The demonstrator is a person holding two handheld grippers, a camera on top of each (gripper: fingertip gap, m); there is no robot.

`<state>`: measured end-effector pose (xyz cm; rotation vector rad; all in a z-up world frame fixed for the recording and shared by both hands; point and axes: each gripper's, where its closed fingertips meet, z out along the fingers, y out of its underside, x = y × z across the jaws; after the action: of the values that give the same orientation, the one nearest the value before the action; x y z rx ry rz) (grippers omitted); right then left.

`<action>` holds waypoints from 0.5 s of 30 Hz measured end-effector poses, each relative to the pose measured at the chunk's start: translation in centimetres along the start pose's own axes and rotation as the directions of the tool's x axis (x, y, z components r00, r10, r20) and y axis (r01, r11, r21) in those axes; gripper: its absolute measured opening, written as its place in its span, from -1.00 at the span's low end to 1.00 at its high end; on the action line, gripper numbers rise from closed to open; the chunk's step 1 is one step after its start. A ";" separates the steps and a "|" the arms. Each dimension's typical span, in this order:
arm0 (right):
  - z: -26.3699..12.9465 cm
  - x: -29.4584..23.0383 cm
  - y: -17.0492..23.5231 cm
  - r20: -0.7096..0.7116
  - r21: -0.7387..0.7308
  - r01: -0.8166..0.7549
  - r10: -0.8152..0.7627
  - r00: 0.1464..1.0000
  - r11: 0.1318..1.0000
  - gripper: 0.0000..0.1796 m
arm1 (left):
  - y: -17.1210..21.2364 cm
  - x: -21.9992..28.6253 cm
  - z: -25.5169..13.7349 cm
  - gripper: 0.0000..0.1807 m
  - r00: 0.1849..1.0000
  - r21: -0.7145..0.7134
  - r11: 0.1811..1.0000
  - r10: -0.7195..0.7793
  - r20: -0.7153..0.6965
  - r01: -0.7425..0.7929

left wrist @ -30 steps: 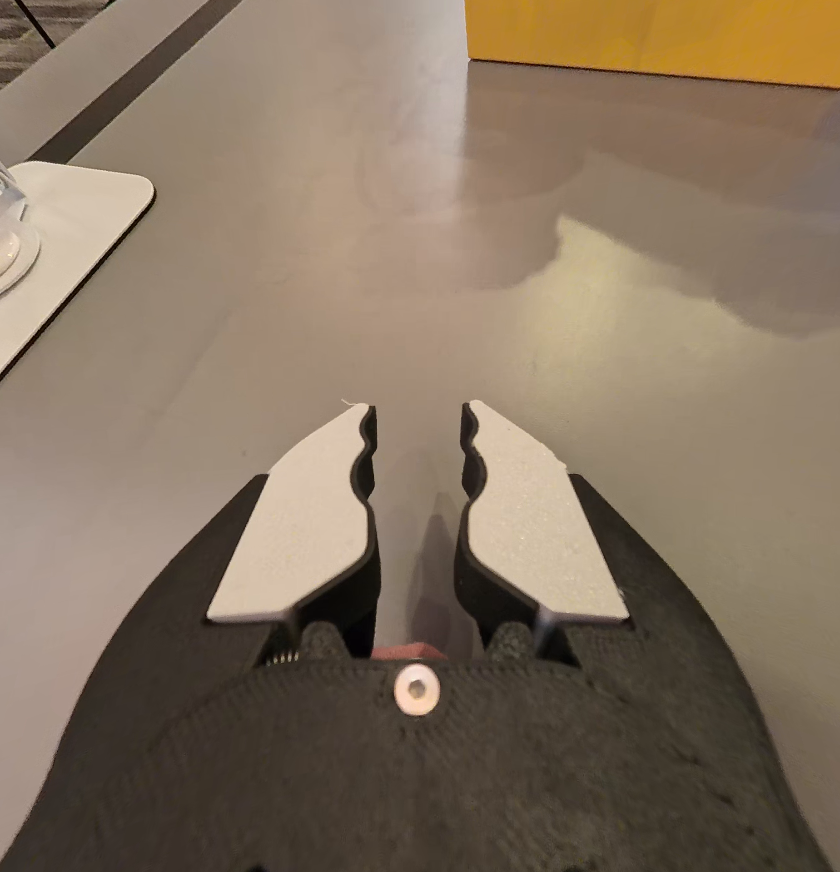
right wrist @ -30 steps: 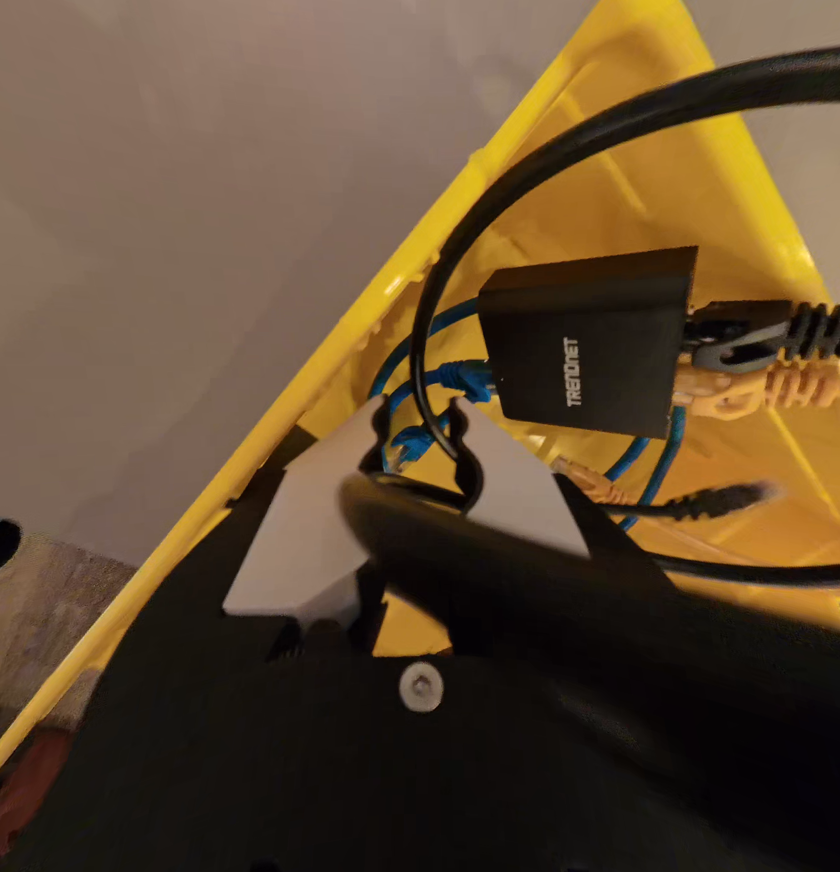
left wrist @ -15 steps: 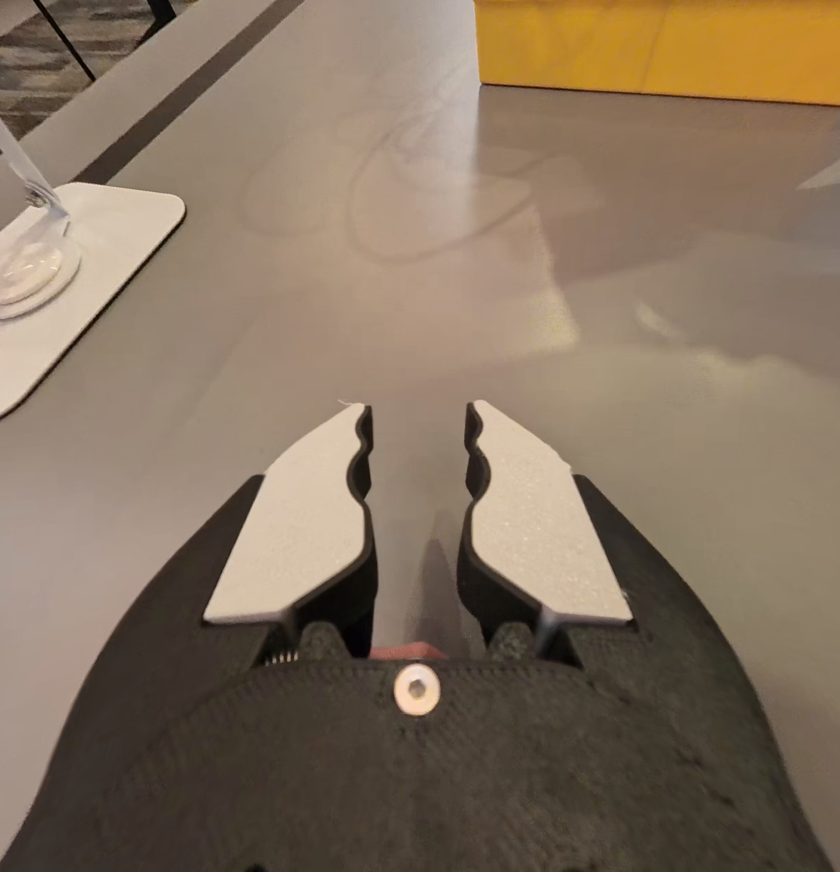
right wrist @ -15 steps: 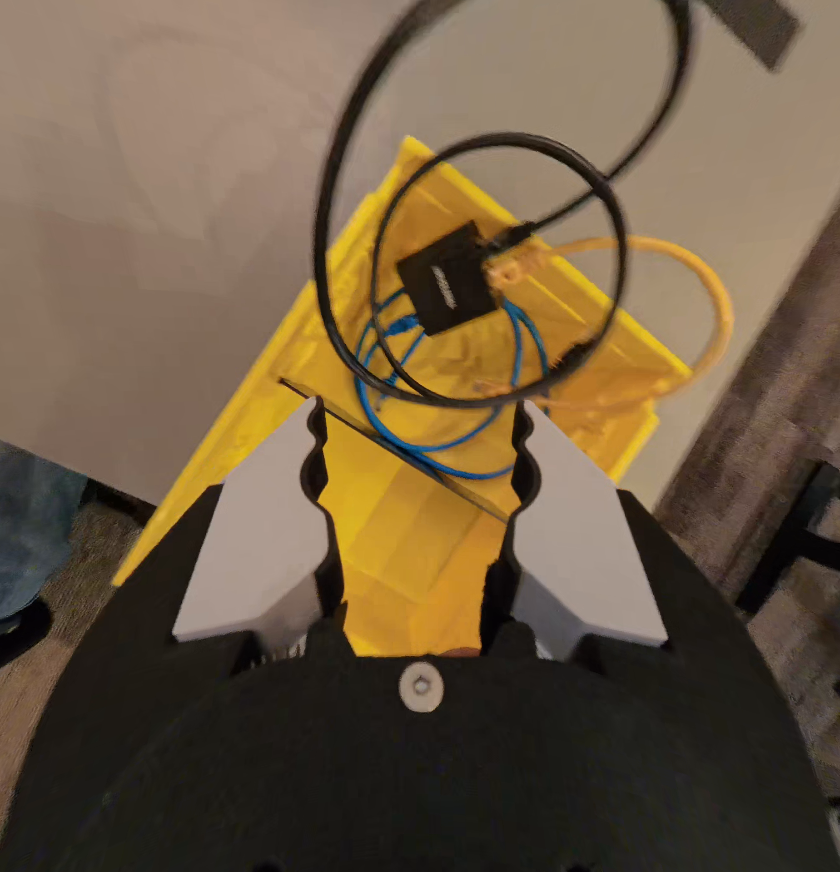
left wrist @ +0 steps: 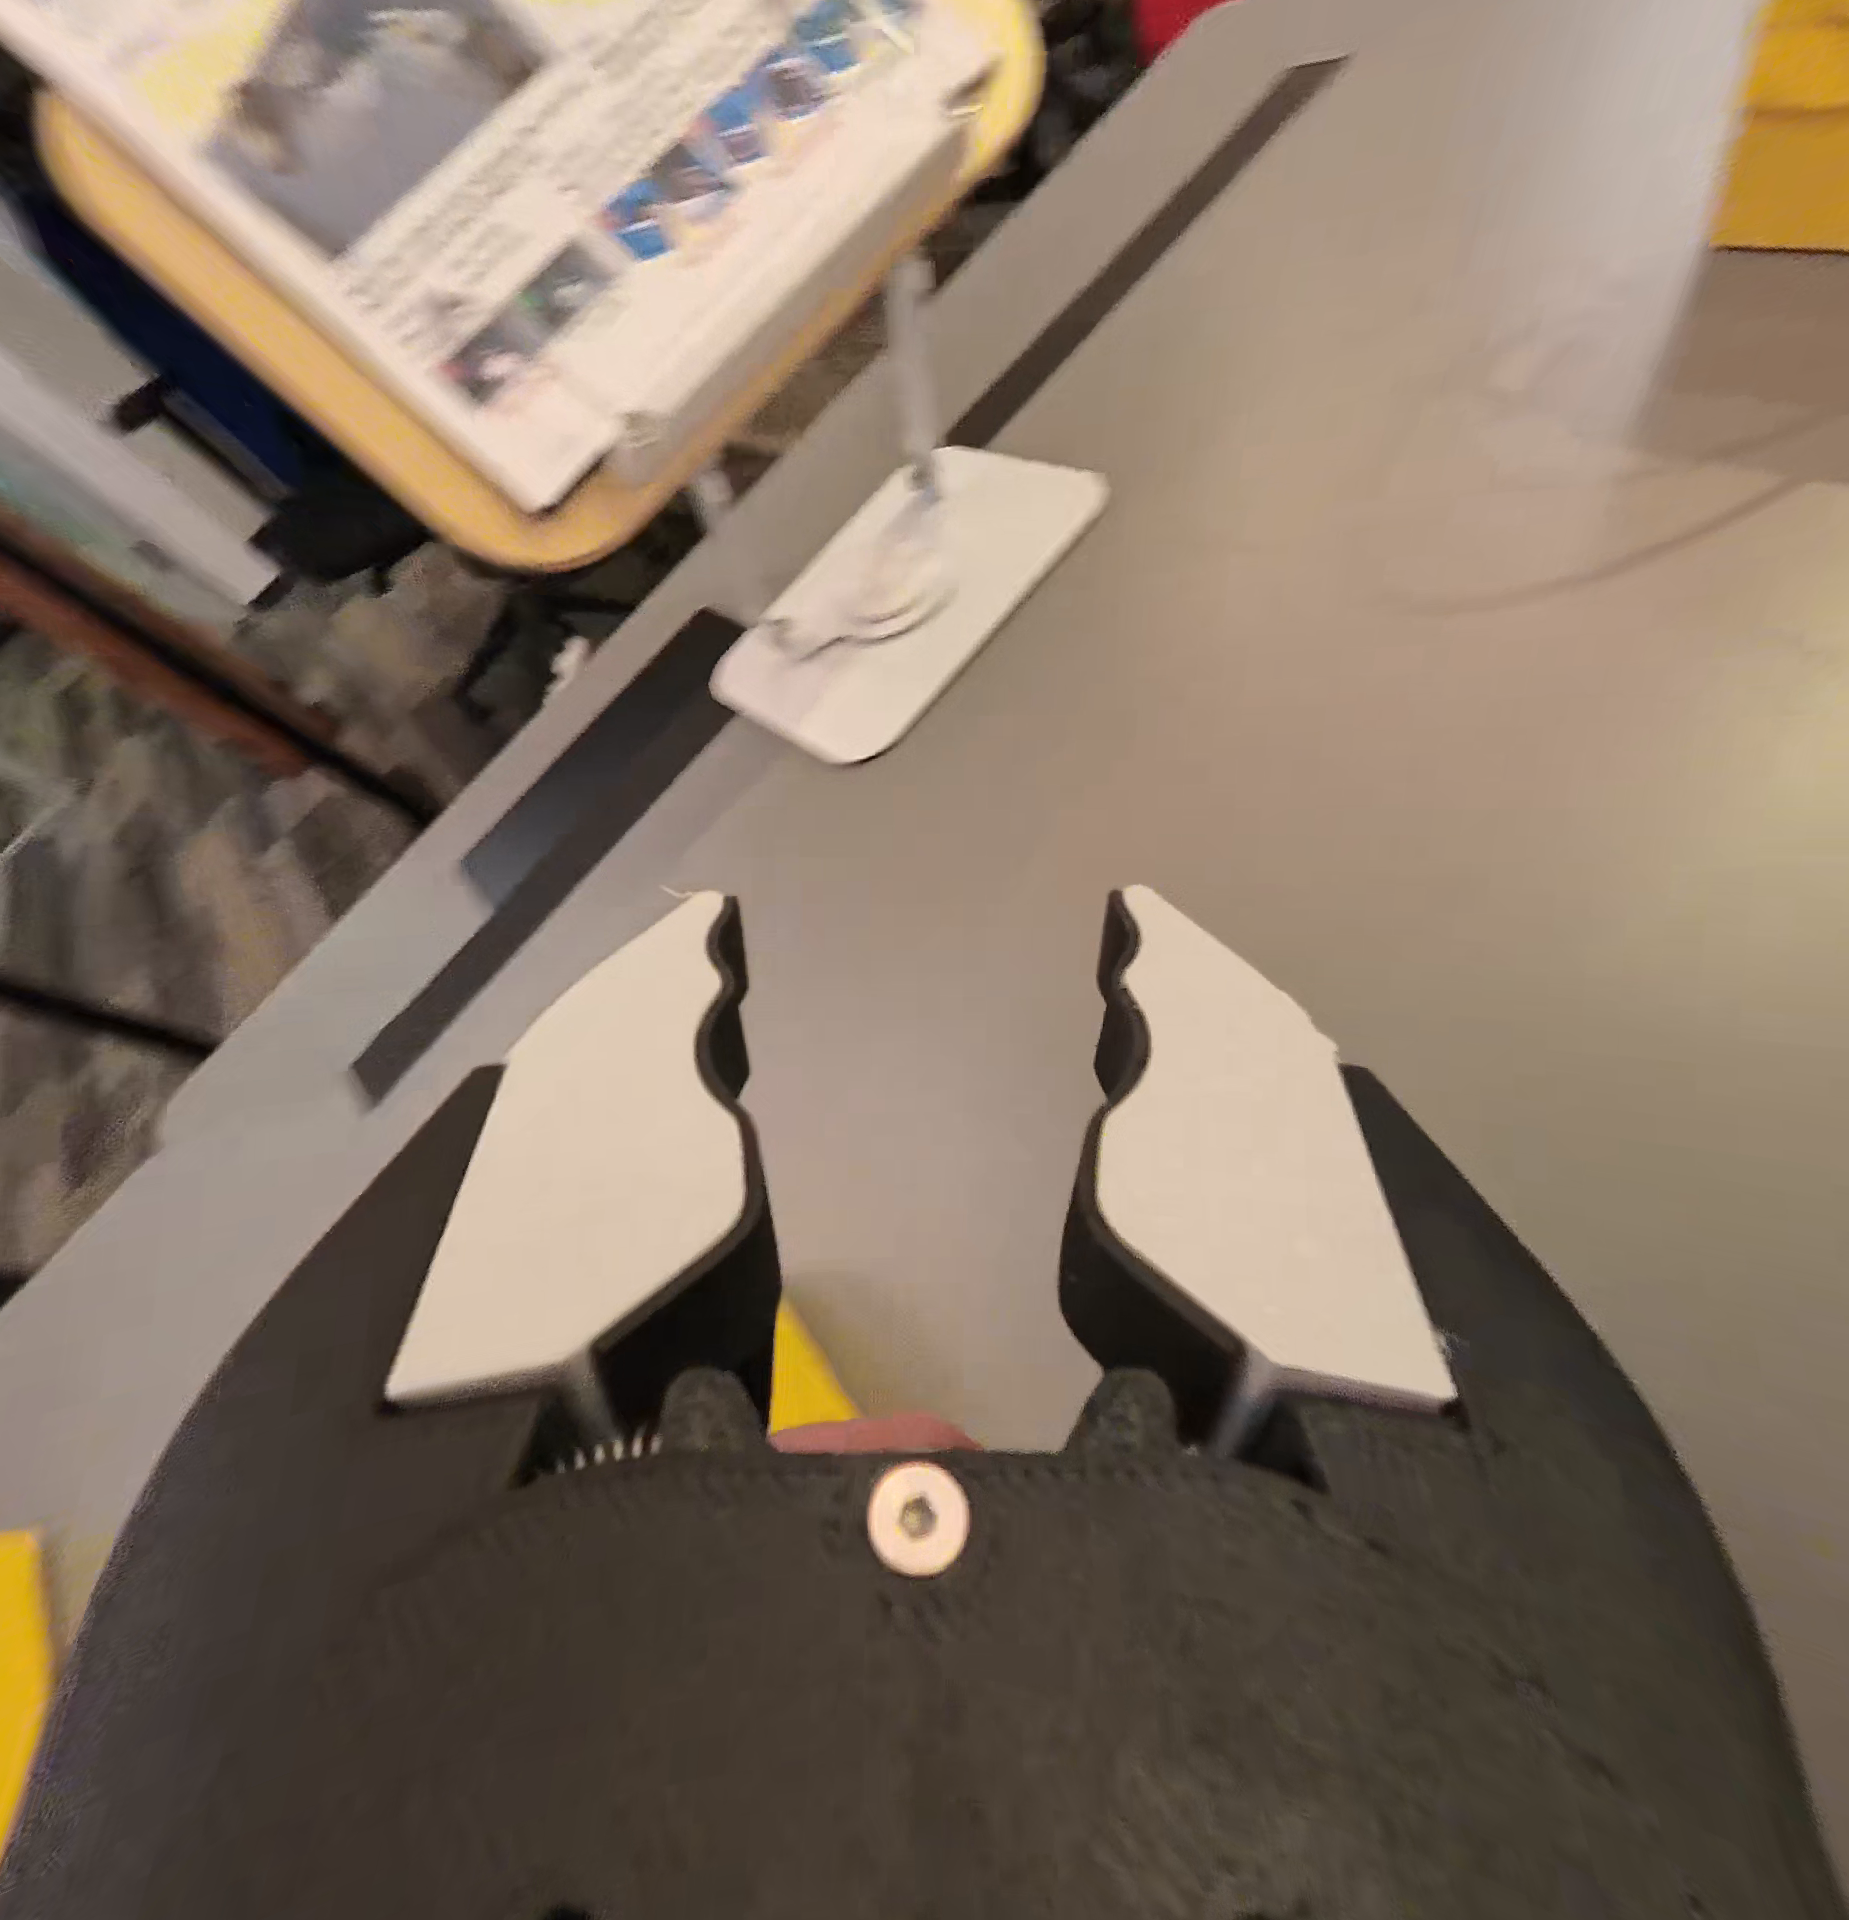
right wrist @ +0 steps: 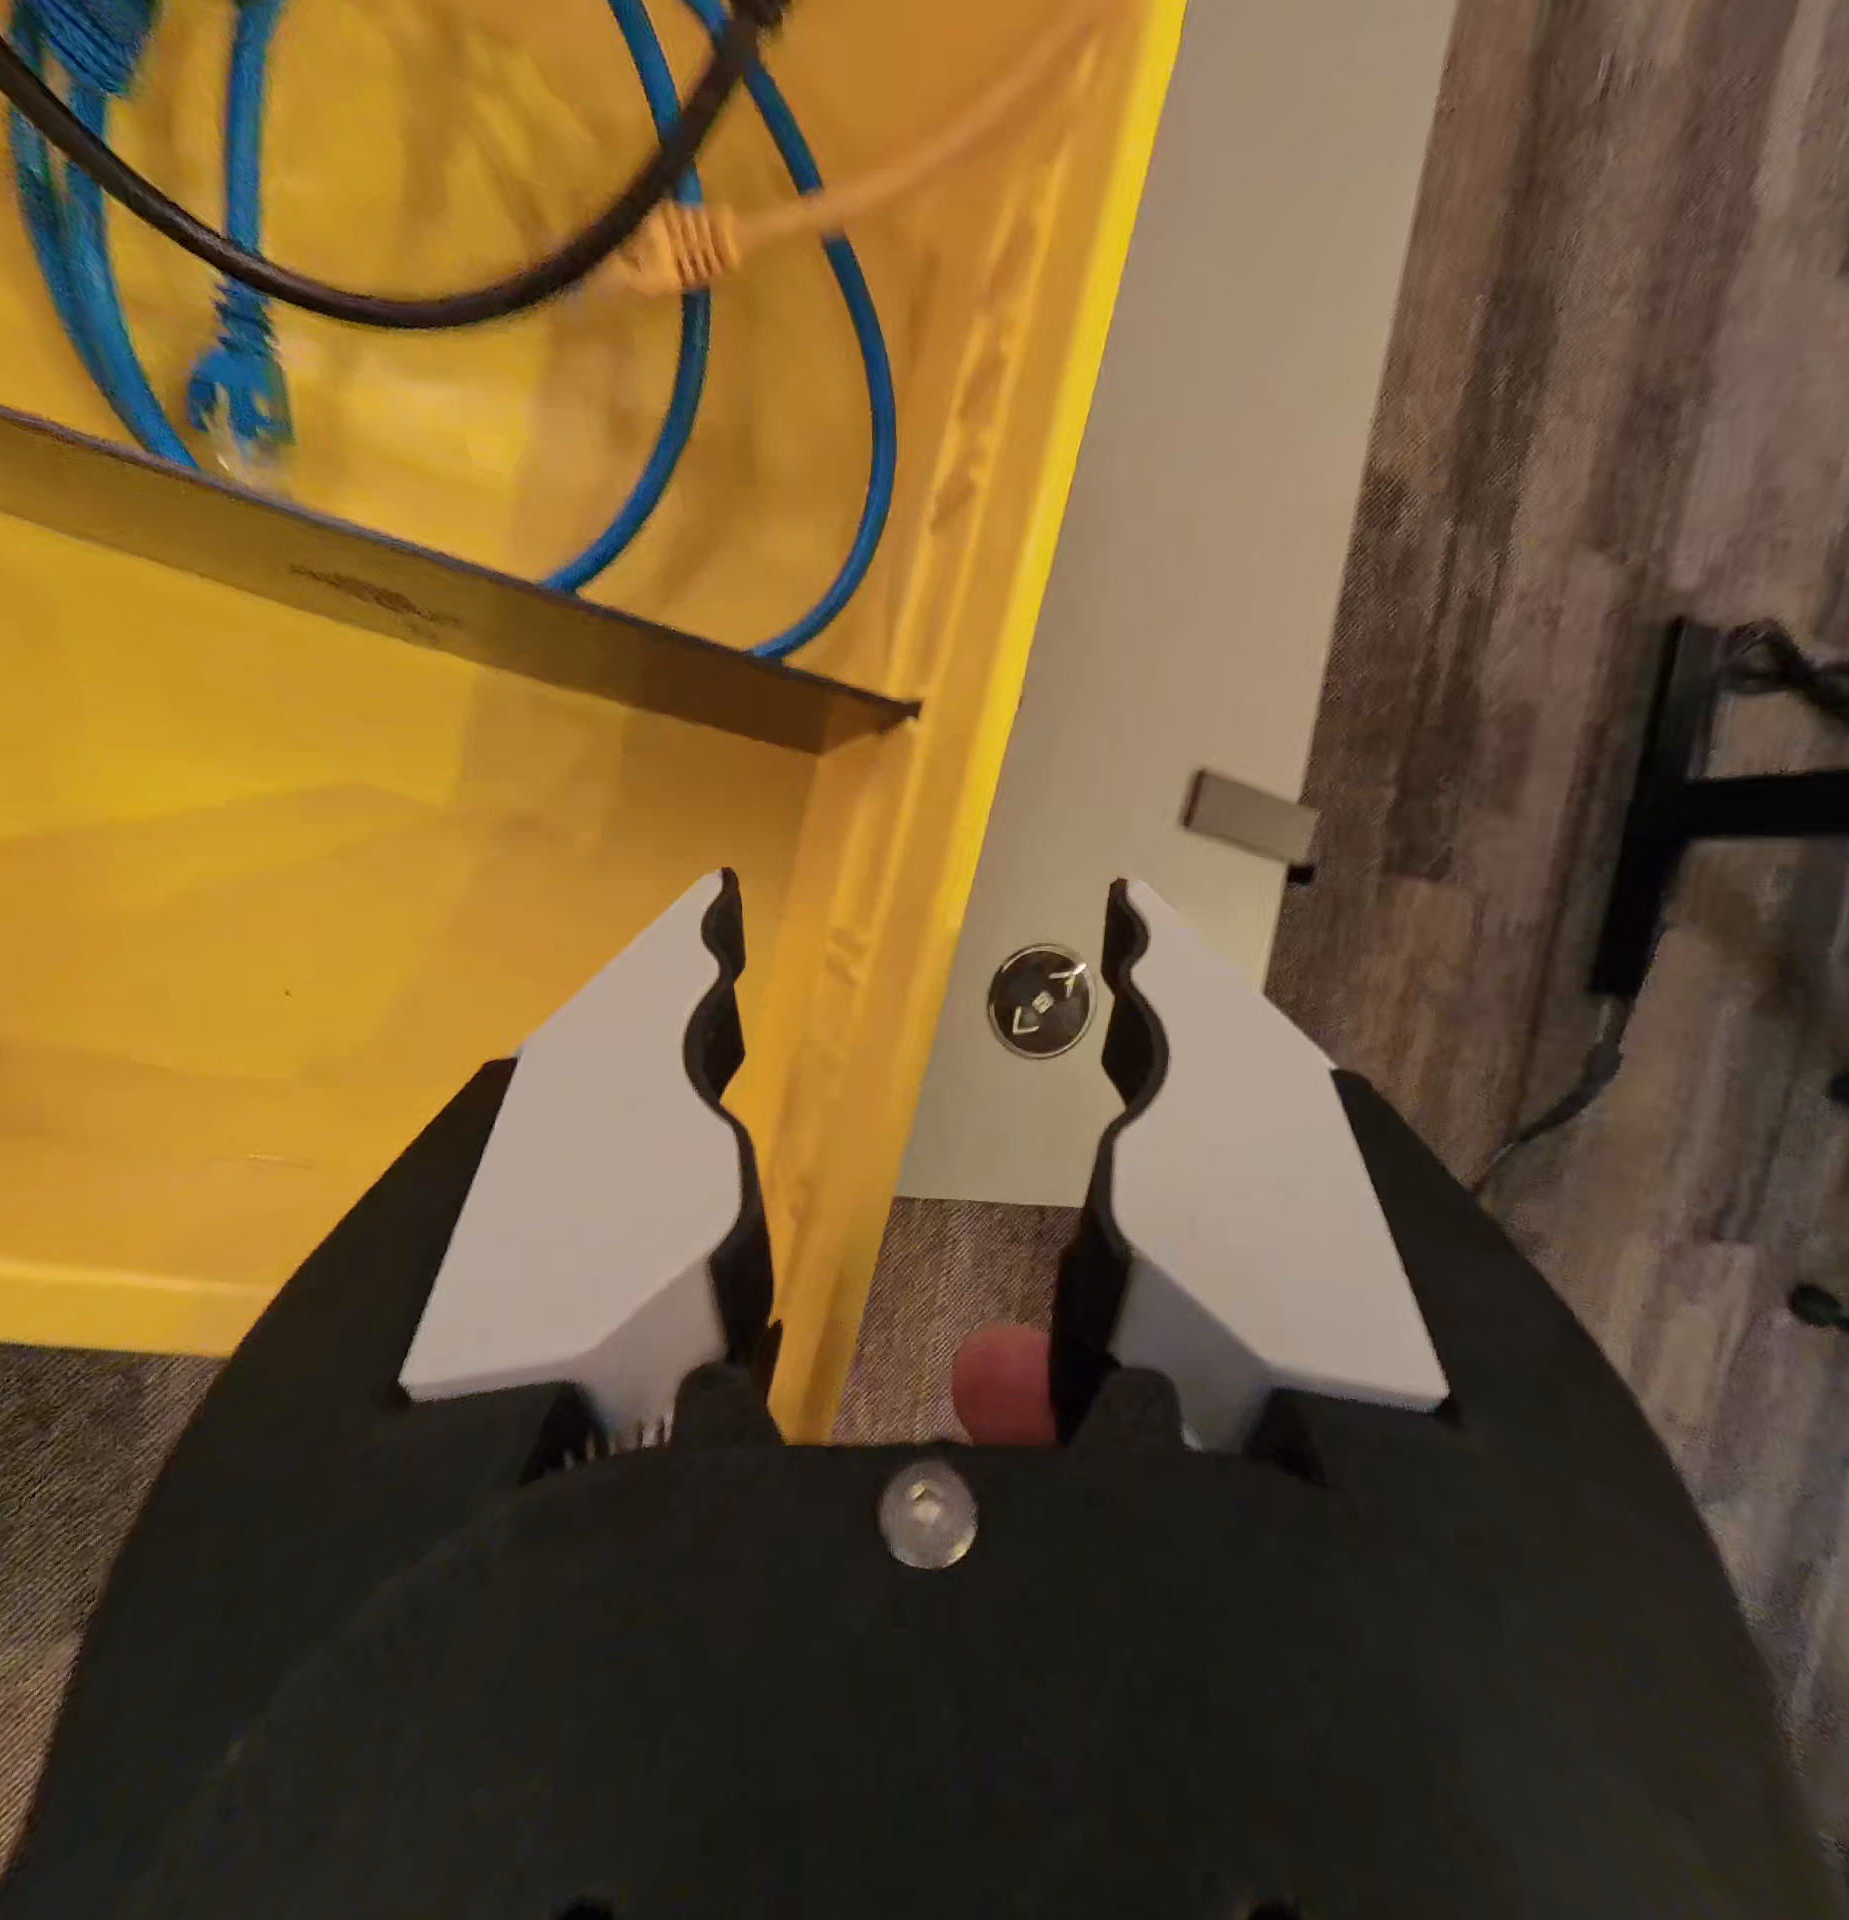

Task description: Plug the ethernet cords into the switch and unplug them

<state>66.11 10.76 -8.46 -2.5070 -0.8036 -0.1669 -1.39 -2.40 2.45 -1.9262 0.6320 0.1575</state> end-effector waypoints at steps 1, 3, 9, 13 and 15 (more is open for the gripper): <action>0.7 -0.3 0.7 0.035 -0.028 -0.018 0.019 0.999 0.999 -0.24 | 0.5 -2.1 -1.1 -0.25 0.999 -0.015 1.000 -0.025 0.048 0.026; 1.8 -1.4 1.3 0.119 -0.045 -0.043 0.048 0.992 0.998 -0.29 | 2.3 -6.1 -3.3 -0.21 0.988 -0.063 0.993 -0.086 0.132 0.095; 3.4 -3.3 0.9 0.215 -0.010 -0.030 0.031 0.976 1.000 -0.76 | 13.2 -15.3 -9.3 -0.03 0.922 -0.270 0.914 -0.210 0.325 0.303; 3.2 -4.6 0.4 0.237 0.011 -0.040 0.036 0.971 0.999 -0.74 | 21.6 -16.8 -13.6 0.11 0.880 -0.413 0.810 -0.247 0.405 0.417; 3.1 -5.5 0.1 0.243 0.008 -0.047 0.043 0.969 0.999 -0.74 | 24.1 -16.0 -14.9 0.10 0.865 -0.426 0.774 -0.304 0.398 0.468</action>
<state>61.54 9.47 -12.62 -2.5615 -0.8378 0.1641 -29.49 -17.25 -4.44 -2.4360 -0.0548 0.3831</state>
